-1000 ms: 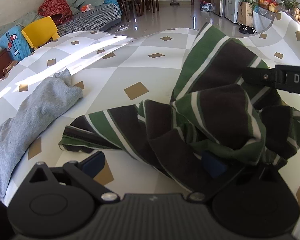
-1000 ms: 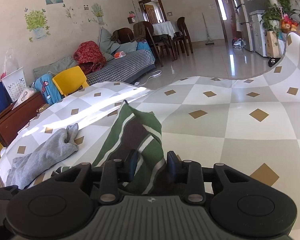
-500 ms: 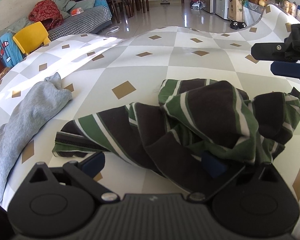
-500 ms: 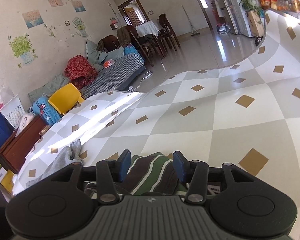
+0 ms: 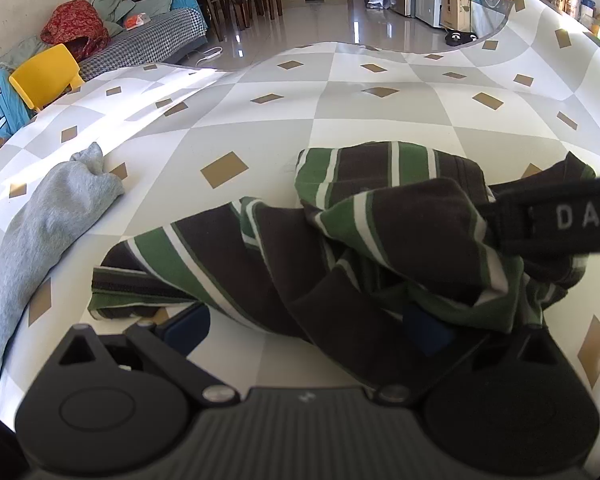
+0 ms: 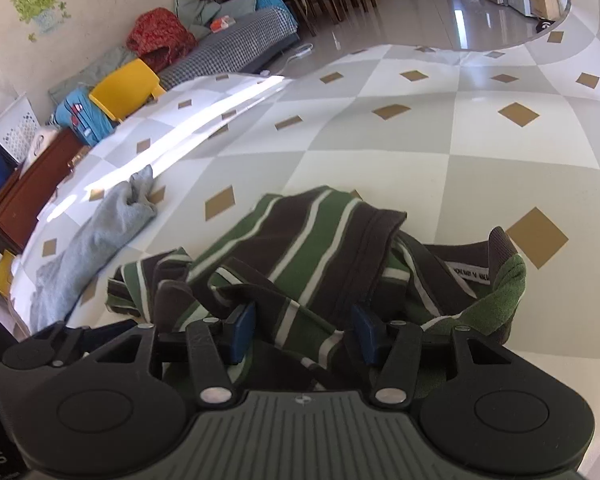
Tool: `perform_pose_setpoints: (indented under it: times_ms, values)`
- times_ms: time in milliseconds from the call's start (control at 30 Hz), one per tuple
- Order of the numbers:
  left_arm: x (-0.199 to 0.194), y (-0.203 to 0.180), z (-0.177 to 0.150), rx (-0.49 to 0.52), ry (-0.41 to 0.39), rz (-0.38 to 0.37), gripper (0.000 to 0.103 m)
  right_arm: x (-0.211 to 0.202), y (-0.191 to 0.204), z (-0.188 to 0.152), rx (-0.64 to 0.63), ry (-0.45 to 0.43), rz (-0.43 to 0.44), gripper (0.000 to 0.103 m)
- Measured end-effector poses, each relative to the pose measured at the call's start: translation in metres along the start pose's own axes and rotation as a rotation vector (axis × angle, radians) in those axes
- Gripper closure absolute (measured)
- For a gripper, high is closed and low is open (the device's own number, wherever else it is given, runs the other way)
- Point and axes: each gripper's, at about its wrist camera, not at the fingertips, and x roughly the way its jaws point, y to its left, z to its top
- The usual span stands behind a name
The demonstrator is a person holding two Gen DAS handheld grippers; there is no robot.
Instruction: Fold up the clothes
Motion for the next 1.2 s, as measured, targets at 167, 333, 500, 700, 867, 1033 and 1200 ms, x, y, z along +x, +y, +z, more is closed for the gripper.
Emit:
perform_pose_setpoints:
  times_ms: [167, 333, 500, 700, 867, 1033, 1200]
  values:
    - [0.003, 0.000, -0.001, -0.002, 0.015, 0.002, 0.000, 0.011, -0.002, -0.006, 0.005, 0.011, -0.011, 0.055]
    - [0.003, 0.002, -0.002, -0.015, 0.021, -0.004, 0.000, 0.011, -0.003, -0.007, 0.013, -0.002, -0.019, 0.066]
    - [0.001, 0.002, -0.002, -0.013, 0.016, 0.000, 0.000, 0.006, -0.003, -0.005, 0.014, -0.051, -0.034, 0.083]
    - [0.001, 0.003, -0.002, -0.022, 0.021, -0.003, 0.000, -0.021, 0.003, 0.004, -0.042, -0.237, -0.024, 0.096]
    - [0.000, 0.003, -0.002, -0.022, 0.021, -0.001, 0.000, -0.042, 0.005, 0.012, -0.050, -0.360, -0.046, 0.096]
    - [0.000, 0.003, -0.002, -0.022, 0.020, 0.004, 0.000, -0.043, 0.004, 0.013, -0.034, -0.327, 0.013, 0.093]
    - [0.001, 0.003, -0.001, -0.025, 0.021, 0.005, 0.000, -0.032, 0.008, 0.009, -0.041, -0.231, 0.075, 0.063]
